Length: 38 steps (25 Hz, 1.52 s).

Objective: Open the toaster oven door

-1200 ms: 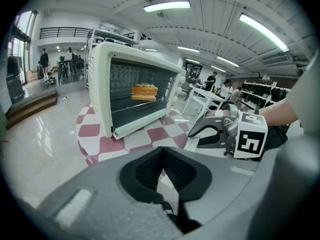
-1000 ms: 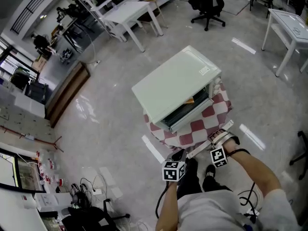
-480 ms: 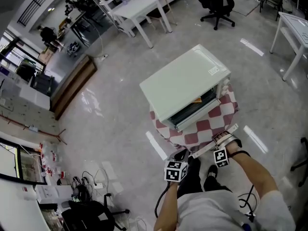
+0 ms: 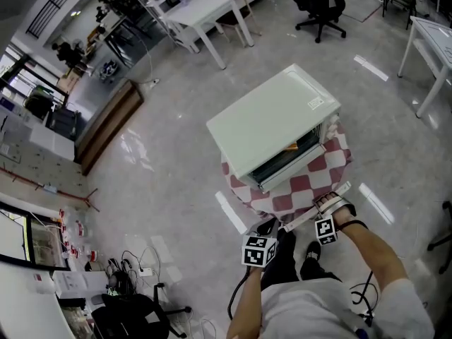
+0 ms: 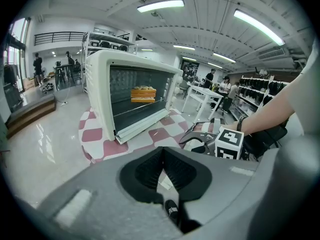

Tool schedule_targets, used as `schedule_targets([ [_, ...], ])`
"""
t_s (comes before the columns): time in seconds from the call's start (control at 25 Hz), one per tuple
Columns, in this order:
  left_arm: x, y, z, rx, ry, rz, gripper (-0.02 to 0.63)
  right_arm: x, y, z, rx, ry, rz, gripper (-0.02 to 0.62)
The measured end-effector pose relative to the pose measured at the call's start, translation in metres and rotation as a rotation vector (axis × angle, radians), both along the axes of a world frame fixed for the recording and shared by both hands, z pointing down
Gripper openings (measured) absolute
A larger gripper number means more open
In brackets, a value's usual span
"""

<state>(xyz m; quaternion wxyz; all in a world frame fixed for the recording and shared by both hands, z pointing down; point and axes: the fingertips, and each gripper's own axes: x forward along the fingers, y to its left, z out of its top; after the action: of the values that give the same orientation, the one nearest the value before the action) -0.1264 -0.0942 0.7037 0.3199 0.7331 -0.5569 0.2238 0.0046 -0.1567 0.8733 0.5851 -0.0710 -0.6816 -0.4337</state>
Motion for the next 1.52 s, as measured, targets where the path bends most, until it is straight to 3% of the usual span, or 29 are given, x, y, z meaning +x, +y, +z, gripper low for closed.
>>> schedule_targets([
  [0.6, -0.002, -0.004, -0.010, 0.014, 0.004, 0.008, 0.008, 0.007, 0.006, 0.012, -0.059, -0.006, 0.088, 0.229],
  [0.8, 0.002, -0.009, -0.014, 0.028, 0.000, 0.024, 0.008, 0.009, 0.013, 0.017, -0.136, -0.006, 0.162, 0.269],
  [0.96, 0.005, -0.013, -0.018, 0.043, -0.004, 0.026, 0.008, 0.015, 0.024, 0.016, -0.278, -0.008, 0.257, 0.255],
  [1.08, 0.007, -0.015, -0.022, 0.060, 0.000, 0.019, 0.008, 0.020, 0.024, -0.010, -0.398, -0.102, 0.412, 0.253],
  [1.28, 0.012, -0.017, -0.025, 0.081, 0.022, -0.010, 0.008, 0.018, 0.013, -0.055, -0.574, -0.359, 0.633, 0.253],
  [1.52, 0.011, -0.015, -0.034, 0.101, 0.013, -0.044, 0.008, 0.006, -0.005, -0.111, -0.646, -0.586, 0.771, 0.253],
])
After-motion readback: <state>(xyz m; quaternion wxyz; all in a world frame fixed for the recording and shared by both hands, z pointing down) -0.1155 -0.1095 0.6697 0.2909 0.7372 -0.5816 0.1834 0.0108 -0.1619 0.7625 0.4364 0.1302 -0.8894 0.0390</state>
